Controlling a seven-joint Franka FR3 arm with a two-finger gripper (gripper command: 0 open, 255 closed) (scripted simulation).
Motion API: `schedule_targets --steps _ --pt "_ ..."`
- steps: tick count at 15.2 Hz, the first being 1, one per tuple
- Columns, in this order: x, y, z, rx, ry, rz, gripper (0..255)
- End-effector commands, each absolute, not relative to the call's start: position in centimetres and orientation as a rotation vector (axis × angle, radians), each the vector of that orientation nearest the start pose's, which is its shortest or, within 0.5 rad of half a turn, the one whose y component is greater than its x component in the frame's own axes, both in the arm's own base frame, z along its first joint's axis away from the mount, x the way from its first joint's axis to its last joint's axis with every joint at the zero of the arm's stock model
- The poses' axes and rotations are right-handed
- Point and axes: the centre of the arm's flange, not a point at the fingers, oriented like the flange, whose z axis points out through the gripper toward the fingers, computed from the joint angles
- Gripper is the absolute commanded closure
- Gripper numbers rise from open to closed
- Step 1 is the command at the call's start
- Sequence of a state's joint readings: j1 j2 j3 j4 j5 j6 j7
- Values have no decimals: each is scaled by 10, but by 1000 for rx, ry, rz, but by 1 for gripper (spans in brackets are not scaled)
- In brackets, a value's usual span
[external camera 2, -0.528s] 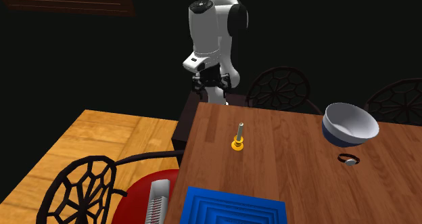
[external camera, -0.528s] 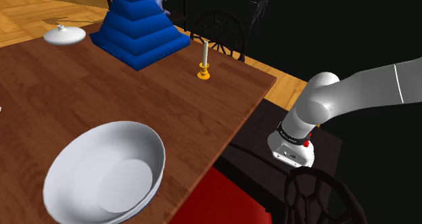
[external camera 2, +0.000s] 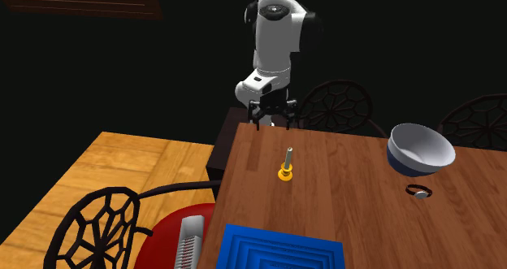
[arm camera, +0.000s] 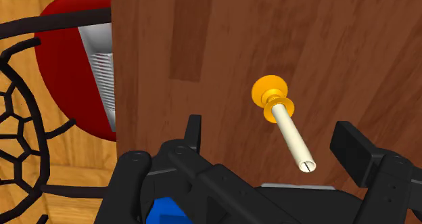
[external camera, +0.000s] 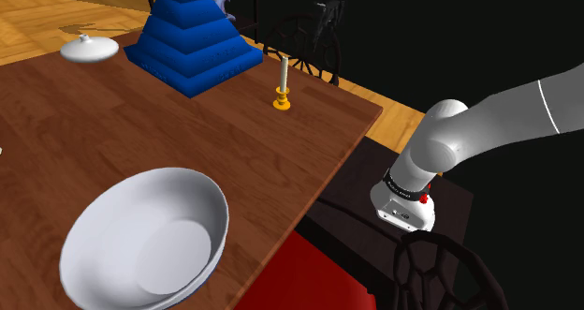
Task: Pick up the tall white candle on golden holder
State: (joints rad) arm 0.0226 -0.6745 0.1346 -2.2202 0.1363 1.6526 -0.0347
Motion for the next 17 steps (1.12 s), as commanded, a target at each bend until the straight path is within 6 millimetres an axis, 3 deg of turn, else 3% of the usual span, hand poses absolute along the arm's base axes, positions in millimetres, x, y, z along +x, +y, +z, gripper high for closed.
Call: schedule_targets --steps 1,5,13,15,16,17 --pt "357 104 624 -3085 -249 -187 0" --pt "383 151 625 -3116 -248 -250 0" --pt "384 152 585 -3116 -248 -252 0" --pt "384 152 585 -3116 -248 -252 0" --pt "384 152 585 -3117 -248 -252 255" --pt "384 152 585 -3116 -248 -252 255"
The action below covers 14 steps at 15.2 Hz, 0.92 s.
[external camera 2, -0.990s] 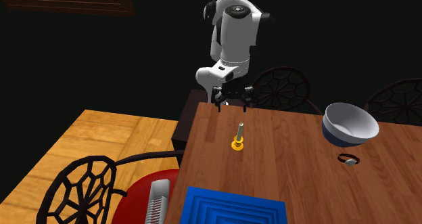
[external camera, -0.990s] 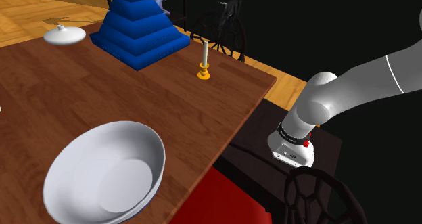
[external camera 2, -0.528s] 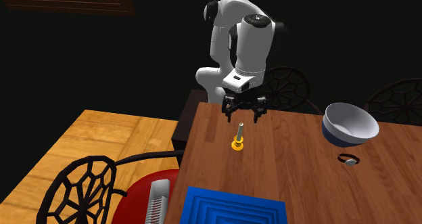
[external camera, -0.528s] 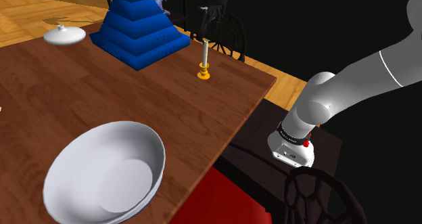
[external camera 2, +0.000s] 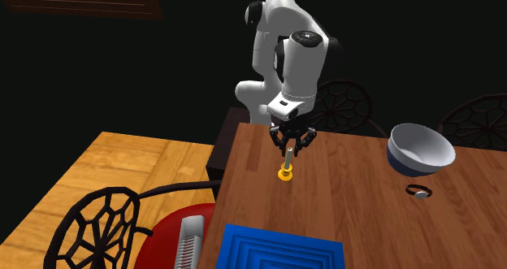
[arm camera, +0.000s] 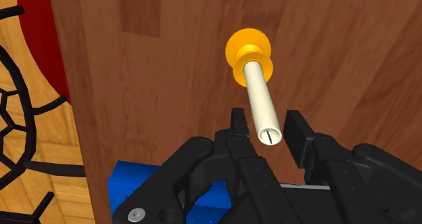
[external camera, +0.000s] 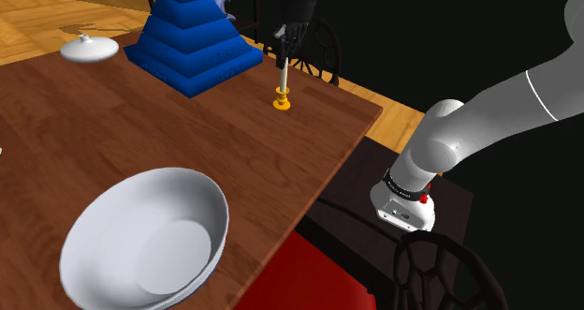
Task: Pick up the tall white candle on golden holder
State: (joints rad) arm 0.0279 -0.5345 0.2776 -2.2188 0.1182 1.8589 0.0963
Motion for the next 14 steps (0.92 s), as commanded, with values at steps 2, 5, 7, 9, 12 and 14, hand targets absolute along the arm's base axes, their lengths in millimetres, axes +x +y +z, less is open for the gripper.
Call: schedule_targets --steps 2,5,7,9,12,14 --pt "384 152 585 -3116 -248 -252 255" --pt "384 152 585 -3116 -248 -252 255" --pt "384 152 585 -3116 -248 -252 255" --pt "384 152 590 -3116 -248 -252 255" --pt "384 152 606 -3116 -248 -252 255" --pt "384 152 616 -3116 -248 -252 255"
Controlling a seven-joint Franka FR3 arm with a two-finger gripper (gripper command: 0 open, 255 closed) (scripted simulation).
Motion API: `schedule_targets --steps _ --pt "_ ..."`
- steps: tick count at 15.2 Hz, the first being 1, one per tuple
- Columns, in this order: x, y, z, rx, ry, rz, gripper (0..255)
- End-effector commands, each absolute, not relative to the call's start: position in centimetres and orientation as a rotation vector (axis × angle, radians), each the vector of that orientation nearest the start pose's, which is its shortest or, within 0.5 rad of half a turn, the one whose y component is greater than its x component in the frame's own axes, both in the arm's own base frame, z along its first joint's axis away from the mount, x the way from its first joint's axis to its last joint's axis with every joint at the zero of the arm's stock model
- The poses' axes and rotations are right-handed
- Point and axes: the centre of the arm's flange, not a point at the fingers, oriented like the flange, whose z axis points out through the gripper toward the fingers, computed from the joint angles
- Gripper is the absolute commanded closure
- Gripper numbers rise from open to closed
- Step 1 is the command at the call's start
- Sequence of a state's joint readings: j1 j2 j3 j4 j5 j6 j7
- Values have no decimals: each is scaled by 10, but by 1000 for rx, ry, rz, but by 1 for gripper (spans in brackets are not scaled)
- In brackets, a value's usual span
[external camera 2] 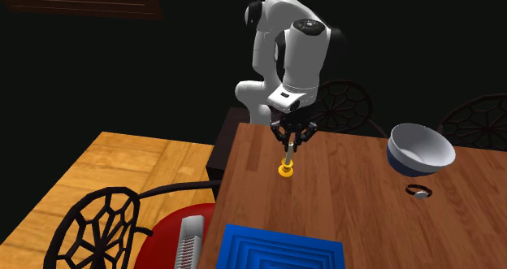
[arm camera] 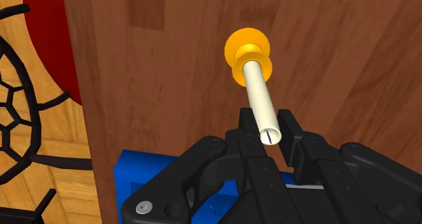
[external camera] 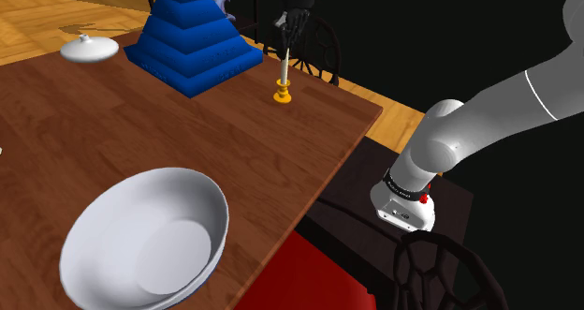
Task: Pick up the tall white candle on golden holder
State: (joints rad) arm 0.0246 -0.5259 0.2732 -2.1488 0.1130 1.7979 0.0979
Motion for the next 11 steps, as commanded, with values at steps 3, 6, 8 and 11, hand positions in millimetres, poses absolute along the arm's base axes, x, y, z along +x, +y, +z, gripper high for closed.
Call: schedule_targets --steps 3,6,8,11 --pt "384 152 632 -3116 -248 -252 255" --pt "384 152 648 -3116 -248 -252 255" --pt "384 152 659 -3116 -248 -252 255" --pt "384 152 665 -3116 -248 -252 255"
